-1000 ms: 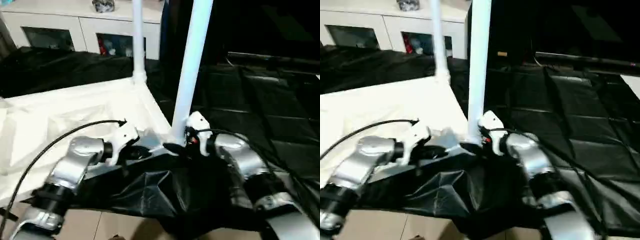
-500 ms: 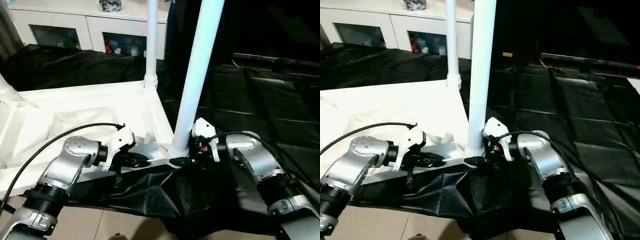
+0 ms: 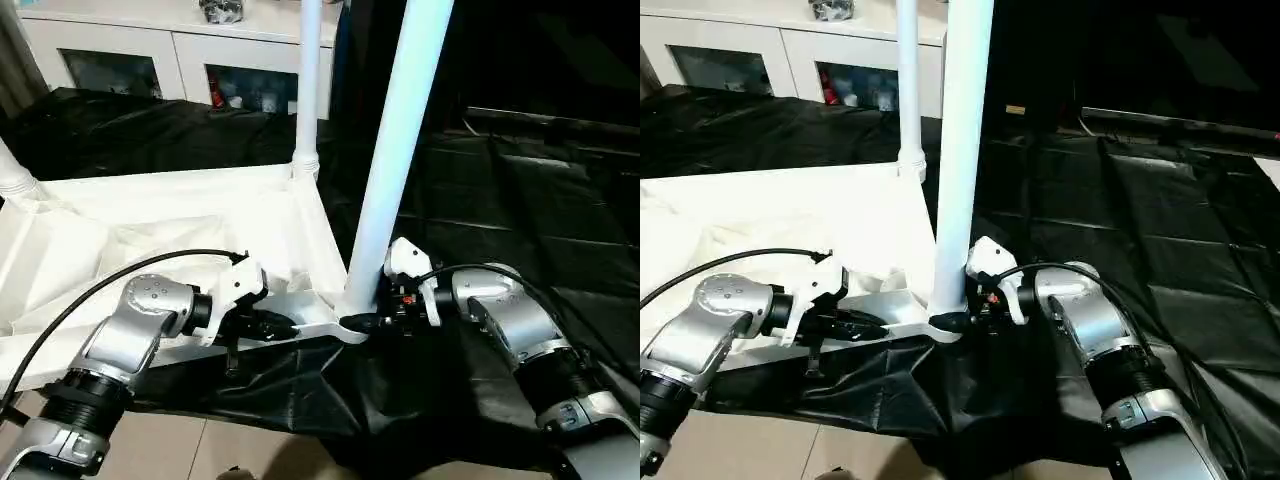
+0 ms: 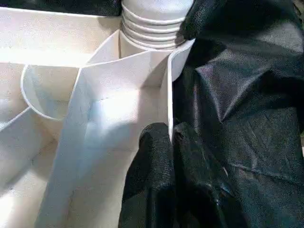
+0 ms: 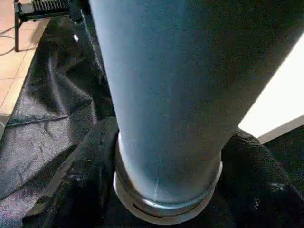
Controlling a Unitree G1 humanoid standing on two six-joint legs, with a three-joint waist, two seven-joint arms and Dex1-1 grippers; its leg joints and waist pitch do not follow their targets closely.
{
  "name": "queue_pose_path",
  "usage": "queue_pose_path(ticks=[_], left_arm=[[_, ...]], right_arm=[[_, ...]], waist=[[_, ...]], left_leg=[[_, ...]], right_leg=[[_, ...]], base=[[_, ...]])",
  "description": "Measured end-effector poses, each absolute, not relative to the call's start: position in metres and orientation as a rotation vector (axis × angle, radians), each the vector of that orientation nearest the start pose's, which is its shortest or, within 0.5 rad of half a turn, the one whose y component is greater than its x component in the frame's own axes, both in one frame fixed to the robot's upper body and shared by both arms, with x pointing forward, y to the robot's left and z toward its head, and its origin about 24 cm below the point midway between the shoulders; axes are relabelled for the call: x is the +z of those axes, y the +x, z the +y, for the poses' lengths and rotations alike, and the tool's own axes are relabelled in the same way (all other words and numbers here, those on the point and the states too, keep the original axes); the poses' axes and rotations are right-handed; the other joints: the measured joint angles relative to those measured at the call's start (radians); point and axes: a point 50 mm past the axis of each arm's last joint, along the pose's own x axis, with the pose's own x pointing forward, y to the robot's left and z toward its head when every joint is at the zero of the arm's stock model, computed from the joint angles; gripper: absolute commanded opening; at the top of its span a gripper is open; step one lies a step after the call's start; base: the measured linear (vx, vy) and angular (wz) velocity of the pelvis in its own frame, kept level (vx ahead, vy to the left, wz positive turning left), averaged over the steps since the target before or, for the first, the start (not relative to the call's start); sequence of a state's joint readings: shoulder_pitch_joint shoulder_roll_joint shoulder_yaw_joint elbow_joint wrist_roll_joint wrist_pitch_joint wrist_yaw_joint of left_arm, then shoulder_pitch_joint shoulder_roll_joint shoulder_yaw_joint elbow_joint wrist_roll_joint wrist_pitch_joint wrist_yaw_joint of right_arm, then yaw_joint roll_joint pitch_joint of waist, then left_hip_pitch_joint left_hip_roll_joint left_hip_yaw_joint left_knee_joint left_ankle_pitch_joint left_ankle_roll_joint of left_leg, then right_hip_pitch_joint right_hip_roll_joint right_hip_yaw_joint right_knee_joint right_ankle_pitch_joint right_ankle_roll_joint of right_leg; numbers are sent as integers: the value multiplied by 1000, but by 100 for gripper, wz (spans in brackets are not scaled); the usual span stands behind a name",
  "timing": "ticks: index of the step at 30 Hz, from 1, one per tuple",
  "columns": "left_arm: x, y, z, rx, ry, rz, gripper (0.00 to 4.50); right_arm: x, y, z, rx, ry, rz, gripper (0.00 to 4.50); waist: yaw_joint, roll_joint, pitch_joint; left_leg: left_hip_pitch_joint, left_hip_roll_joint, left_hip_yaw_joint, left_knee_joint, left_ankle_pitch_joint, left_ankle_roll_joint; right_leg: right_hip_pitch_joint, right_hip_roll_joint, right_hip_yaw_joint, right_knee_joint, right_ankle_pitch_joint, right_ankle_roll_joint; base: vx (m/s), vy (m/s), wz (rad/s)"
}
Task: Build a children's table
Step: Rotate leg to tighten
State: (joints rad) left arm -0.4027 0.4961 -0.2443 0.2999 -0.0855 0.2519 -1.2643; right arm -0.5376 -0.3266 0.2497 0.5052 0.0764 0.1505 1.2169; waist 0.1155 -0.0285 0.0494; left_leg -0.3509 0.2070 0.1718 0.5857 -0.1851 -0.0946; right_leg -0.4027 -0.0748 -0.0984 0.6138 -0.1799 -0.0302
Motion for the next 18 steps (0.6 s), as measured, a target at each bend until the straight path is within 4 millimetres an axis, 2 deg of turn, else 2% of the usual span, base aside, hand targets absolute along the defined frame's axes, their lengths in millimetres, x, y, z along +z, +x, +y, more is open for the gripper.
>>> queue_pose_path(ticks=[3,8,11,14,16,18], left_arm=[[52,286,162,-1290,316,482,0],[50,303,153,-1094,330,455,0],[49,315,140,-967,309,446,0],[48,321,131,-895,290,438,0],[49,322,128,-881,289,434,0],[49,323,127,-867,293,427,0]], right_arm=[[50,310,-116,1287,-222,360,272],[40,329,-97,965,-128,327,269],[38,343,-85,755,-78,328,269],[39,350,-76,632,-63,329,269],[39,352,-74,603,-51,322,325],[40,354,-70,588,-41,318,339]], waist=[[-4,-1,-1],[-25,-2,-1],[-28,-2,-1],[-26,-2,-1],[-26,-1,-1],[-26,-1,-1]], left_leg=[[1,0,0,0,0,0],[2,0,0,0,0,0],[2,0,0,1,0,-1],[2,0,0,0,0,-1],[1,0,0,0,0,-1],[1,0,0,0,0,0]], right_leg=[[0,0,0,0,0,0],[1,0,0,0,-1,3],[1,0,0,1,-1,3],[1,0,0,1,-1,3],[1,0,0,0,-1,3],[0,0,0,0,1,0]], base=[[0,0,0],[0,0,0],[0,0,0],[0,0,0],[0,0,0],[0,0,0]])
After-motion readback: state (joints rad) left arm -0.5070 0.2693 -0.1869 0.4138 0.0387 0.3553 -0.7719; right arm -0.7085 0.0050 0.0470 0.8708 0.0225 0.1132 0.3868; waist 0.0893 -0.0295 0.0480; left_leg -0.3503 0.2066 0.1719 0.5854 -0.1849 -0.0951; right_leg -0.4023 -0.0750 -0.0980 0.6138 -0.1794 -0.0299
